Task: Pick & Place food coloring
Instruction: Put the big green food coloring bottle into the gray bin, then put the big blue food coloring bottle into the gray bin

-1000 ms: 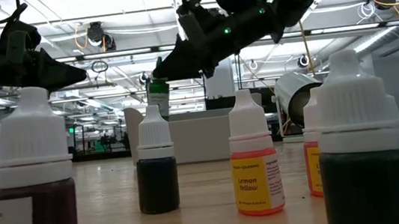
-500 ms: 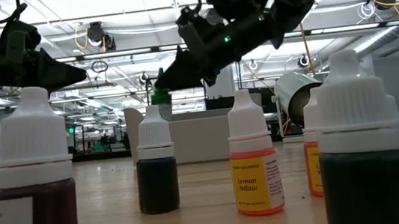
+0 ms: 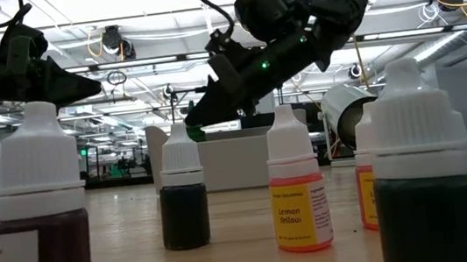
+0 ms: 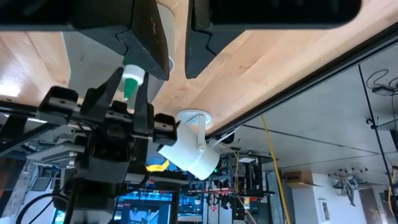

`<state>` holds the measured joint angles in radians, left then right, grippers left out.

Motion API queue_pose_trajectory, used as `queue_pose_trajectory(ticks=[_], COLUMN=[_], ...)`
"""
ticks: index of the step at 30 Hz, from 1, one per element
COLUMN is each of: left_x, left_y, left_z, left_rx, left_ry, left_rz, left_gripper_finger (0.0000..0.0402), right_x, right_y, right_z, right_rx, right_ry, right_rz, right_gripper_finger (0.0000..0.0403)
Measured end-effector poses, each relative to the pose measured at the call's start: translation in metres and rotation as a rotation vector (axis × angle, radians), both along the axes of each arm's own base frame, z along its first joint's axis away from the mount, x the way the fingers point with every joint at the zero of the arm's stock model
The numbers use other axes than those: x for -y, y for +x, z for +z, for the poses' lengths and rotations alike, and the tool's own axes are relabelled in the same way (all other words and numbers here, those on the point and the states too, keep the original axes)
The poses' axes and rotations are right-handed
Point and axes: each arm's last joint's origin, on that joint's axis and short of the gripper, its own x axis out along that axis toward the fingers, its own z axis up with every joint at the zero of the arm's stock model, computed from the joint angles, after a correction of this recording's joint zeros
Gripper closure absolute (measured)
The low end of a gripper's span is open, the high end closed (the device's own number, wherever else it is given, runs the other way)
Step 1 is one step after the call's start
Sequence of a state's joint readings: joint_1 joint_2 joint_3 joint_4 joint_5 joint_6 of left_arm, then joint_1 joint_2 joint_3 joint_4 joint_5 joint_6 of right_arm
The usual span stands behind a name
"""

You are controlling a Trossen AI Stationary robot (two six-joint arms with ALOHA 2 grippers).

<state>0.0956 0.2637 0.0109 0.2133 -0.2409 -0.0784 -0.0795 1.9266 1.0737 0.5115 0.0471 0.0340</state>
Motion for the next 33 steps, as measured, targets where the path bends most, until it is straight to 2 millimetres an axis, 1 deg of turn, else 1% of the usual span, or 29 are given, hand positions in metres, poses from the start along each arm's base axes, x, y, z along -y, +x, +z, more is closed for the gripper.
queue_pose_trajectory(ticks=[6,13,16,22,26,30,33], left_x=[0.000,0.000,0.000,0.000,0.000,0.000,0.000], left_y=[0.000,0.000,0.000,0.000,0.000,0.000,0.000], left_z=[0.000,0.000,0.000,0.000,0.000,-0.001,-0.001], left_rx=[0.000,-0.003,-0.003,-0.004,-0.005,-0.010,-0.010], left_ry=[0.000,0.005,0.005,0.005,0.004,0.003,0.003], left_rz=[0.000,0.001,0.001,0.001,0.000,-0.006,-0.006], left_gripper_finger=[0.0344,0.0344,0.0344,0.0344,0.0344,0.0344,0.0344], right_x=[0.001,0.002,0.002,0.002,0.002,0.000,-0.005], right_y=[0.005,0.005,0.006,0.005,0.005,0.002,-0.004], right_z=[-0.011,-0.012,-0.011,-0.012,-0.008,0.010,0.025], right_rx=[0.031,0.023,0.030,0.029,0.049,0.080,0.074], right_ry=[0.002,-0.016,-0.019,-0.019,-0.011,-0.008,-0.022], right_rz=[-0.004,0.003,0.003,-0.001,-0.004,0.001,0.019], right_gripper_finger=[0.0289,0.0286,0.0270,0.0219,0.0191,0.0174,0.0167])
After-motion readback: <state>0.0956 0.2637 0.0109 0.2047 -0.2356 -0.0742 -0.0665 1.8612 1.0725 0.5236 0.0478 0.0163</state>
